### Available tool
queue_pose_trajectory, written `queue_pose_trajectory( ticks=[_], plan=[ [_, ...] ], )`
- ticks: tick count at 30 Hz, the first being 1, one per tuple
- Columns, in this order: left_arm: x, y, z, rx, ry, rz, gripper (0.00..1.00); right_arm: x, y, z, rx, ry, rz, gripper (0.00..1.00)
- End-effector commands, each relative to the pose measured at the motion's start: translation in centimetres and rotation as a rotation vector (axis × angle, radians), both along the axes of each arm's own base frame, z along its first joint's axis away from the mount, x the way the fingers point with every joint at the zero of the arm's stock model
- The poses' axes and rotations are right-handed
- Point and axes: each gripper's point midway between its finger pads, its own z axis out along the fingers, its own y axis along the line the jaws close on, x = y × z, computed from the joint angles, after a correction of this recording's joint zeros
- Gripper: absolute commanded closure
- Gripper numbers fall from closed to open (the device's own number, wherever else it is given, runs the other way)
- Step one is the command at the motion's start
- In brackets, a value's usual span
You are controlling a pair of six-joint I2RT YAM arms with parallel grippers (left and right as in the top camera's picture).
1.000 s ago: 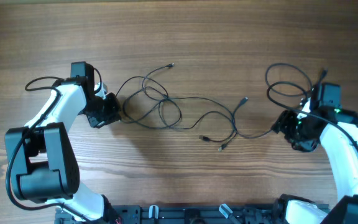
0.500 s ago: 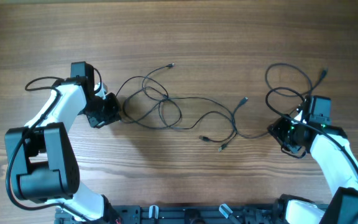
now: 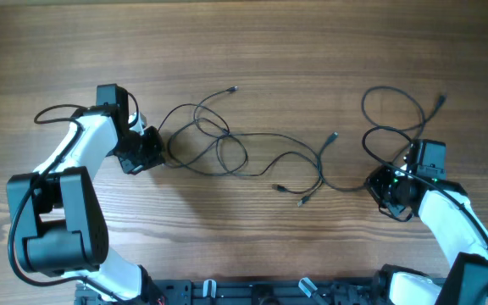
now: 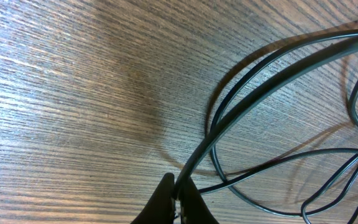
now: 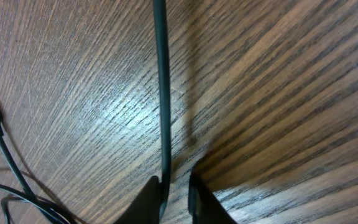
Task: Untangle cables
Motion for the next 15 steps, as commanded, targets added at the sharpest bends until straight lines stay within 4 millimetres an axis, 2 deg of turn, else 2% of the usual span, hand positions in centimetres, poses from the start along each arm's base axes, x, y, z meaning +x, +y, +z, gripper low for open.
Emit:
queue_pose_trajectory(
  ticks=[1, 5, 11, 12, 15],
  plan=[
    [-0.1, 0.0, 0.1, 0.010, -0.001, 0.001, 0.96, -0.5, 0.4, -0.4, 0.016, 0.021, -0.003, 0.89],
    [-0.1, 0.0, 0.1, 0.010, -0.001, 0.001, 0.96, -0.7, 0.4, -0.5, 0.018, 0.032, -0.003, 0.95],
    [-0.1, 0.0, 0.1, 0.010, -0.001, 0.001, 0.96, -0.9, 0.8, -0.5, 0.020, 0.026, 0.048, 0.96],
    [-0.1, 0.0, 0.1, 0.010, -0.001, 0.001, 0.96, -0.6, 1.3, -0.2, 0.036, -0.002, 0.103, 0.96],
    [-0.1, 0.0, 0.1, 0.010, -0.002, 0.001, 0.96, 0.9, 4.8, 2.0, 0.157, -0.195, 0.395, 0.96]
  ],
)
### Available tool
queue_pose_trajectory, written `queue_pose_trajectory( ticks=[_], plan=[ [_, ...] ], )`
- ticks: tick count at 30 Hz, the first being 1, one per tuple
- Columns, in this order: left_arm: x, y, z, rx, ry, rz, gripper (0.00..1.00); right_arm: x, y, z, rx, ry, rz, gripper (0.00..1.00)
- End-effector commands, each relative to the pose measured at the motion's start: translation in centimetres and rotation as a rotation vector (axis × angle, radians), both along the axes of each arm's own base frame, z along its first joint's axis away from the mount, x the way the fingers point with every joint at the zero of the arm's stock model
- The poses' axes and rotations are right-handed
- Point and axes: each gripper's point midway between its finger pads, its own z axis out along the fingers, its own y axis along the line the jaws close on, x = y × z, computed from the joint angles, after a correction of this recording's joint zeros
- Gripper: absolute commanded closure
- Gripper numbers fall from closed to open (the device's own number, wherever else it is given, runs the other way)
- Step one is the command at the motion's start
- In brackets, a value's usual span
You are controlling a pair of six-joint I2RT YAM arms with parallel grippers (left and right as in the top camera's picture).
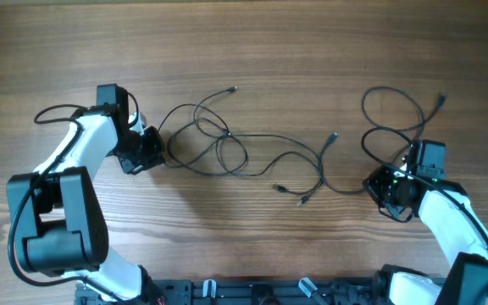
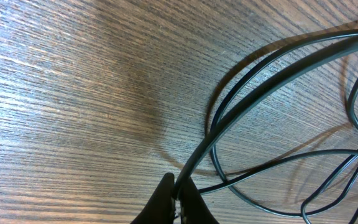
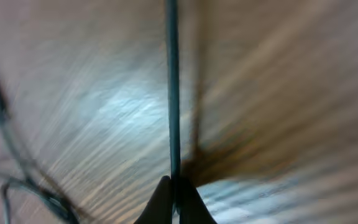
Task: Untangle cables
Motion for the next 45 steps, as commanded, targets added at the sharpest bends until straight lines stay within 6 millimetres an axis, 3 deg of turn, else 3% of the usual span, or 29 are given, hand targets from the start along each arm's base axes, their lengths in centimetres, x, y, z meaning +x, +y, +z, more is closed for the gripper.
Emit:
queue_pose_trajectory(
  ticks=[1, 4, 7, 10, 17, 21, 25, 32, 38, 41, 45],
  plan=[
    [-0.1, 0.0, 0.1, 0.010, -0.002, 0.001, 0.96, 1.0, 4.7, 2.4, 0.160, -0.207, 0.375, 0.96],
    [-0.1, 0.0, 0.1, 0.010, -0.002, 0.001, 0.96, 1.4, 4.6, 3.7, 0.151, -0.211, 0.422, 0.96],
    [-0.1, 0.0, 0.1, 0.010, -0.002, 0.001, 0.96, 2.4, 3.3, 4.8, 0.086, -0.190, 0.399, 0.96],
    [-0.1, 0.0, 0.1, 0.010, -0.002, 0.001, 0.96, 3.6, 0.3, 6.7, -0.061, -0.118, 0.336, 0.96],
    [-0.1, 0.0, 0.1, 0.010, -0.002, 0.001, 0.96, 4.7, -6.0, 14.6, -0.328, -0.035, 0.223, 0.96],
    [-0.1, 0.0, 0.1, 0.010, -0.002, 0.001, 0.96, 4.5, -8.8, 18.8, -0.349, -0.056, 0.129, 0.96],
    [-0.1, 0.0, 0.1, 0.010, -0.002, 0.001, 0.96, 3.7, -12.2, 21.4, -0.356, -0.072, -0.019, 0.96],
    [-0.1, 0.0, 0.1, 0.010, -0.002, 0.001, 0.96, 0.9, -17.6, 21.9, -0.310, -0.057, -0.306, 0.96],
    [-0.1, 0.0, 0.1, 0.010, -0.002, 0.001, 0.96, -1.3, -20.9, 22.0, -0.300, -0.045, -0.486, 0.96],
    [-0.1, 0.0, 0.1, 0.010, -0.002, 0.001, 0.96, -1.6, -21.8, 22.0, -0.290, -0.052, -0.544, 0.96],
    [-0.1, 0.0, 0.1, 0.010, -0.002, 0.001, 0.96, 0.1, -21.1, 22.0, -0.247, -0.116, -0.458, 0.96]
  ],
)
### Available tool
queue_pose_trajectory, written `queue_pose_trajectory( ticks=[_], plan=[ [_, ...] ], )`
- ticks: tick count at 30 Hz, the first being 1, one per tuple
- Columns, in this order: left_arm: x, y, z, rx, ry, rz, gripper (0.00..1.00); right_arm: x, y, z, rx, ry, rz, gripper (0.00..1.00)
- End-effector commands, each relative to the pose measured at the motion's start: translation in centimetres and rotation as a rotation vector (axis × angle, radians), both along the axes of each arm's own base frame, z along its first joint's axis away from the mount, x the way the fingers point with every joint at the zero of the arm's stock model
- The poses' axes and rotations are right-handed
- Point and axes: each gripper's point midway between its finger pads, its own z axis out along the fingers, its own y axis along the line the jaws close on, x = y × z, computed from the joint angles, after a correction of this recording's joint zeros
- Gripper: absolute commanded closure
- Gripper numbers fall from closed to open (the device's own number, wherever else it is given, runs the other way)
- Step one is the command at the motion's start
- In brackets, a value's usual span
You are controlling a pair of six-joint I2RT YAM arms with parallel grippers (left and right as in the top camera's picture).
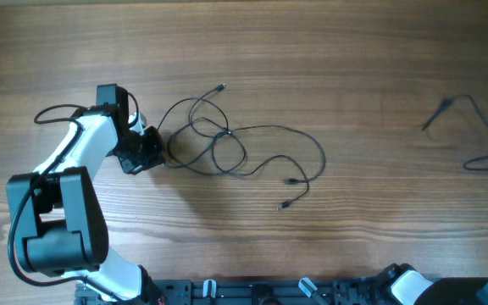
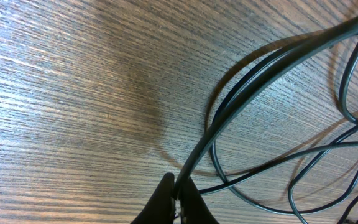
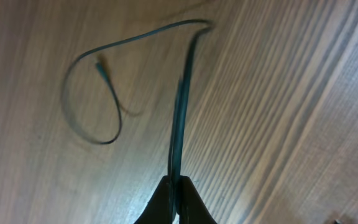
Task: Untangle cables
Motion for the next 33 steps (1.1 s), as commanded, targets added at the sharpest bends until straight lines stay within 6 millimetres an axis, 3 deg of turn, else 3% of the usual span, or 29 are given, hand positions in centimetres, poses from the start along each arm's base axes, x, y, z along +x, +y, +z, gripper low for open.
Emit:
queue_pose_trajectory(
  ticks=[1, 6, 14, 16, 17, 19, 24, 33],
  plan=[
    [-0.1, 0.0, 0.1, 0.010, -0.002, 0.001, 0.96, 2.5, 0.5, 0.6, 0.026, -0.087, 0.094, 0.96],
    [-0.2, 0.0, 0.1, 0.009, 0.002, 0.001, 0.96, 5.3, -1.0, 0.7, -0.025, -0.149, 0.131, 0.96],
    [-0.3, 0.0, 0.1, 0.008, 0.009, 0.001, 0.96, 8.1, -3.4, 0.6, -0.063, -0.230, 0.116, 0.95],
    [-0.3, 0.0, 0.1, 0.008, 0.009, 0.001, 0.96, 8.4, -3.6, -0.2, -0.051, -0.221, 0.116, 0.70],
    [-0.3, 0.0, 0.1, 0.008, 0.010, 0.001, 0.96, 8.5, -3.6, -0.6, -0.040, -0.211, 0.117, 0.50],
    [-0.3, 0.0, 0.1, 0.009, 0.009, 0.001, 0.96, 8.8, -3.1, -1.7, 0.001, -0.197, 0.131, 0.38],
    [-0.3, 0.0, 0.1, 0.008, 0.009, 0.001, 0.96, 10.4, 0.7, -3.7, 0.148, -0.212, 0.302, 0.26],
    [-0.3, -0.3, 0.2, -0.011, 0.007, 0.000, 0.96, 11.7, 9.5, -4.9, 0.208, -0.114, 0.637, 0.23]
  ],
)
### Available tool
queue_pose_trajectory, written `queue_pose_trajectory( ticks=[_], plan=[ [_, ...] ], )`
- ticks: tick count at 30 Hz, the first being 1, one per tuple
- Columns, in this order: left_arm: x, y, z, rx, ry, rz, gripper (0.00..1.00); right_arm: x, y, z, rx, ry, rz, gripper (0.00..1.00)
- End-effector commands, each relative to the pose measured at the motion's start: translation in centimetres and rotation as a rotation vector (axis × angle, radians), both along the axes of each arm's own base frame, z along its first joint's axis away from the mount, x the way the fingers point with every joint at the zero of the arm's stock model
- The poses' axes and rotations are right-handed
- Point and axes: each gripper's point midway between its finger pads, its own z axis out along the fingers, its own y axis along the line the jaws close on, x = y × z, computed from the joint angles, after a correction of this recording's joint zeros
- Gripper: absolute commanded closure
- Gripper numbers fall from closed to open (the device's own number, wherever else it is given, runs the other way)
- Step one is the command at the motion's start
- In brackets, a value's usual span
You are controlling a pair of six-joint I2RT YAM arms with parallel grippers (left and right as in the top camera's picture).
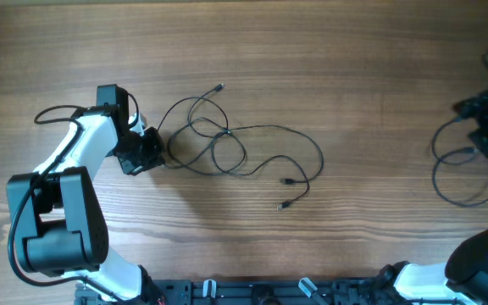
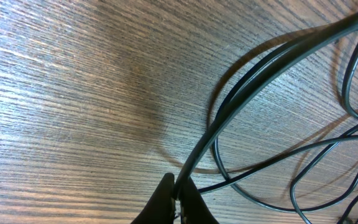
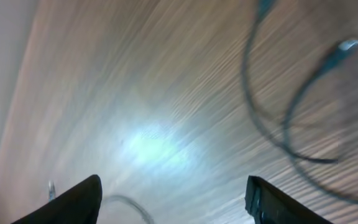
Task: Untangle cables
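Note:
A tangle of thin dark cable (image 1: pixel 269 128) lies left of the table's middle, with its plug ends (image 1: pixel 288 181) loose toward the centre. My left gripper (image 1: pixel 161 154) is at the tangle's left edge, shut on a thick strand (image 2: pixel 253 93) that runs up and right from its fingertips (image 2: pixel 179 182). A separate dark cable (image 1: pixel 436 169) lies in a loose loop at the far right. My right gripper (image 1: pixel 483 119) hangs above it, wide open and holding nothing (image 3: pixel 173 183). The right wrist view is blurred, with that cable's plug (image 3: pixel 344 45) at upper right.
The wooden table (image 1: pixel 371 51) holds only the two cable groups. The arm bases and a black rail (image 1: pixel 252 292) sit along the near edge. The table's right edge is close to the right gripper.
My right gripper was shut on the pulled-out cable, holding it up at the far right. Now it is open, and that cable lies looped on the table. The left gripper still holds its strand.
My right gripper stood open around a strand at the tangle's right end, then shut on it. That cable was then far to the right, free of the tangle, which had drawn in slightly. It now lies released. The left gripper stayed shut on the tangle's left side.

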Motion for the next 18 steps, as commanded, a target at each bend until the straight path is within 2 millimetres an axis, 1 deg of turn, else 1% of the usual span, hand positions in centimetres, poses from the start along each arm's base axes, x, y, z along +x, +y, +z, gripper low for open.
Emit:
queue_pose_trajectory(
  ticks=[1, 2, 3, 6, 8, 11, 12, 13, 14, 18],
  plan=[
    [0.0, -0.4, 0.3, -0.017, -0.005, 0.000, 0.96, 1.1, 4.1, 0.4, -0.003, -0.015, 0.193, 0.23],
    [0.0, -0.5, 0.3, -0.022, -0.007, 0.000, 0.96, 1.2, 4.8, 0.3, 0.001, -0.009, 0.214, 0.23],
    [0.1, -0.6, 0.3, -0.027, -0.010, 0.000, 0.96, 1.2, 6.0, 0.2, 0.003, 0.003, 0.246, 0.24],
    [0.2, -0.8, 0.4, -0.040, -0.016, -0.001, 0.96, 0.9, 7.8, -0.4, -0.036, 0.060, 0.301, 0.25],
    [0.3, -1.1, 0.5, -0.057, -0.022, -0.001, 0.96, 0.6, 9.0, -0.9, -0.071, 0.105, 0.343, 0.31],
    [0.5, -1.4, 0.7, -0.080, -0.031, -0.002, 0.96, 0.3, 10.7, -1.2, -0.103, 0.142, 0.401, 0.32],
    [0.6, -1.5, 0.7, -0.083, -0.034, -0.002, 0.96, 0.1, 11.0, -1.4, -0.122, 0.160, 0.414, 0.32],
    [0.6, -1.5, 0.7, -0.083, -0.034, -0.003, 0.96, -0.2, 11.0, -1.6, -0.152, 0.184, 0.422, 0.32],
    [0.6, -1.5, 0.7, -0.083, -0.033, -0.004, 0.96, -0.5, 10.6, -1.9, -0.196, 0.216, 0.418, 0.33],
    [0.5, -1.7, 0.7, -0.083, -0.032, -0.009, 0.96, -1.5, 7.0, -2.3, -0.350, 0.335, 0.256, 0.34]
  ],
)
